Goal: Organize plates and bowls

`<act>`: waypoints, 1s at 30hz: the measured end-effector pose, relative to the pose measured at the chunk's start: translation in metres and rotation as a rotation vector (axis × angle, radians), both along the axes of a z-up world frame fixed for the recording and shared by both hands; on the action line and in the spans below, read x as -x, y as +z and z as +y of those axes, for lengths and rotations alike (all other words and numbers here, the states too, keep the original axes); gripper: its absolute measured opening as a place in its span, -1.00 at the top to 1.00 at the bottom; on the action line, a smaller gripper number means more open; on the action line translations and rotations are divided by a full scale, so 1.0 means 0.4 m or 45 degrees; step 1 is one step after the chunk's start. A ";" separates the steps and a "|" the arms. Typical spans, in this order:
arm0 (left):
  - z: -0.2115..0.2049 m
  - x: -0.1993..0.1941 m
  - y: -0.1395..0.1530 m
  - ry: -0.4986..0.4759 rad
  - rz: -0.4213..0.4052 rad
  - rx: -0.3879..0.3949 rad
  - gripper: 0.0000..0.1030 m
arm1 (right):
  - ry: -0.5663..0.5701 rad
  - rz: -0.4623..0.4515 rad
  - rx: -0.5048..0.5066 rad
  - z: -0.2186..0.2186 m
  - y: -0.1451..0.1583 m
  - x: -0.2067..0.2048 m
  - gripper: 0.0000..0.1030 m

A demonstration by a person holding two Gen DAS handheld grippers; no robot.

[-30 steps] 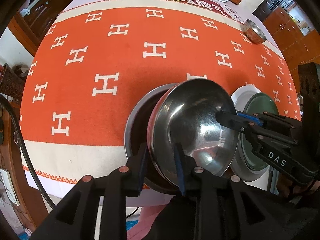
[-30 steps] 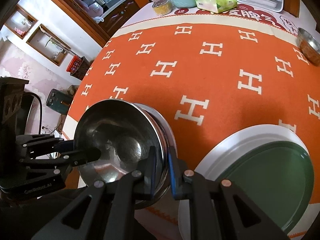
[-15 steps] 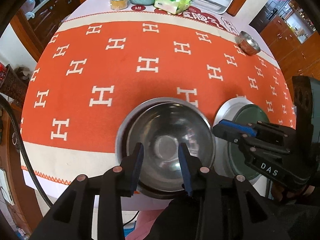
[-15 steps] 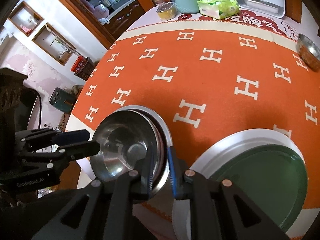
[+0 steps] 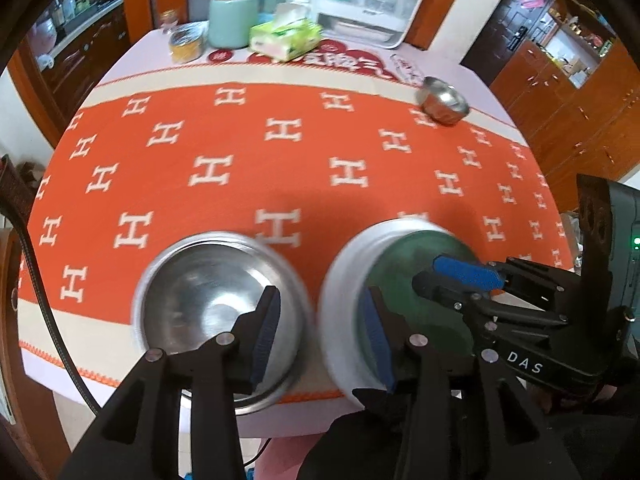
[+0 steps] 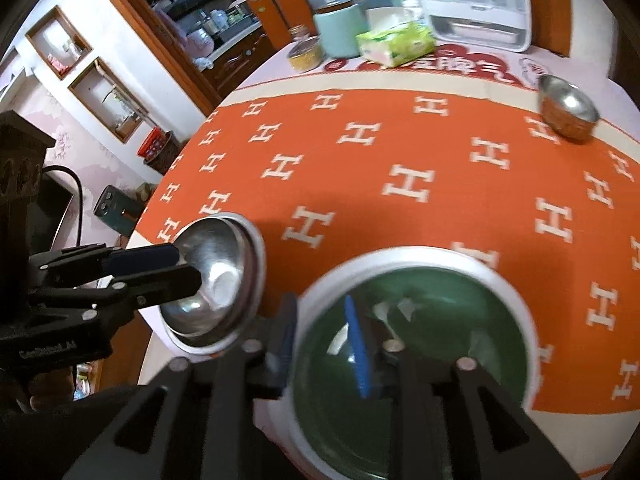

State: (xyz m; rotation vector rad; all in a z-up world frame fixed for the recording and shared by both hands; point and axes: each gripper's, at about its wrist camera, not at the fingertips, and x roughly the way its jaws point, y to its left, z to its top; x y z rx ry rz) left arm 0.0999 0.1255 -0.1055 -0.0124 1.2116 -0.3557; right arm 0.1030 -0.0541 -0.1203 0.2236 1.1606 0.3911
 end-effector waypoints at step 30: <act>-0.545 -0.157 0.064 0.024 -0.060 -0.096 -0.20 | -0.379 -0.051 0.009 -0.677 0.035 -0.052 -0.08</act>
